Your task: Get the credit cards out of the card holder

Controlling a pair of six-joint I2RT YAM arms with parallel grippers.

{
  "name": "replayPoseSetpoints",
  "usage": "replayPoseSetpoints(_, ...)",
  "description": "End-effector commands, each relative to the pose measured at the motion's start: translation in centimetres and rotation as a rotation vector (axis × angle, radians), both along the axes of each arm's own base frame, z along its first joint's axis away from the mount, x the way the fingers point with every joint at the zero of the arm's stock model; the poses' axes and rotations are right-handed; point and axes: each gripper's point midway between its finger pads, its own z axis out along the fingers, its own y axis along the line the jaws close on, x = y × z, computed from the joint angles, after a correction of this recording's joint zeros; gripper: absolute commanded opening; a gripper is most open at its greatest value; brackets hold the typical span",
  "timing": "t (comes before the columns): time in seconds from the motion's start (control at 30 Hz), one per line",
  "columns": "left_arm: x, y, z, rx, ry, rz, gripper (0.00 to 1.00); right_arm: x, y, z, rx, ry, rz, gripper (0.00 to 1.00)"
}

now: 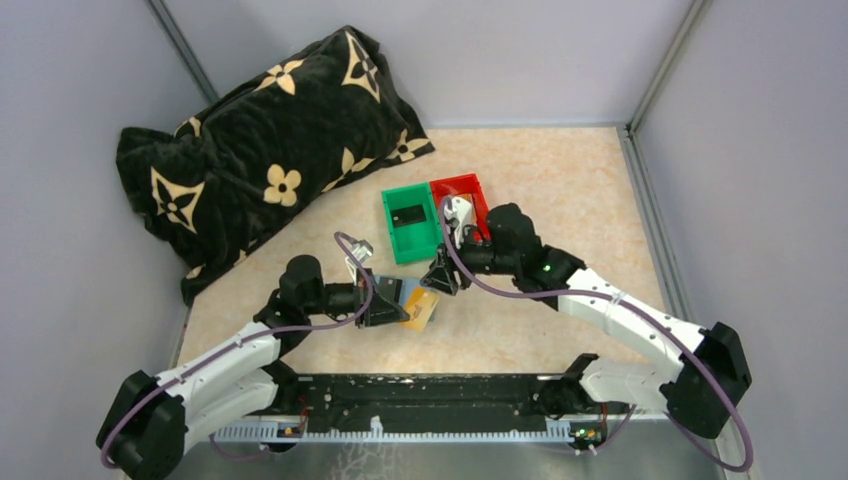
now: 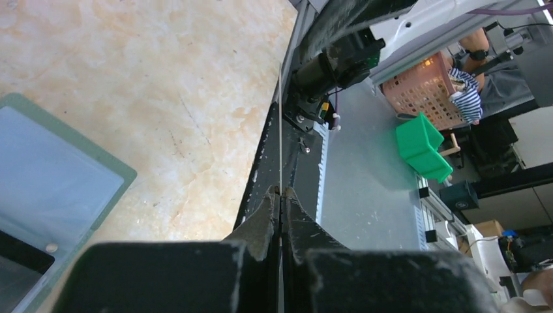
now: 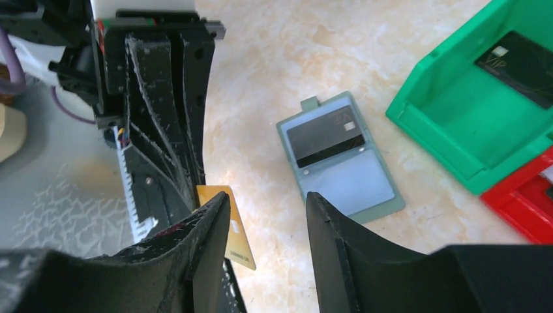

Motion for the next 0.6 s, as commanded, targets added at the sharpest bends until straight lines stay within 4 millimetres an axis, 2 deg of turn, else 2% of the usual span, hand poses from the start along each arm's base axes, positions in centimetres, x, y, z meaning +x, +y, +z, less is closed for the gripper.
replayPoseSetpoints(0.0,-0.6,-0.4,2.7,-0.064,-0.103,-0.075,0.0,-2.3,0.4,1.1,0.04,0.009,0.14,0.47)
replayPoseSetpoints(0.17,-0.4,-0.6,2.7,-0.069,-0.101,-0.079,0.0,-4.0,0.5,0.7,0.067,0.059,0.201,0.39)
replayPoseSetpoints(0.4,-0.2,-0.8,2.9,-0.074,-0.112,-0.087,0.0,-5.4,0.2,0.4,0.087,0.087,0.256,0.19)
replayPoseSetpoints(0.47,-0.2,-0.8,3.1,-0.078,-0.115,-0.088,0.0,-5.8,0.3,0.4,0.099,0.089,0.279,0.11)
replayPoseSetpoints(0.5,-0.1,-0.8,3.1,-0.077,-0.116,-0.082,0.0,-5.9,0.3,0.4,0.104,0.087,0.284,0.04)
replayPoseSetpoints(0.57,0.4,-0.7,2.8,-0.055,-0.11,-0.04,0.01,-5.6,0.4,0.6,0.11,0.081,0.27,0.0)
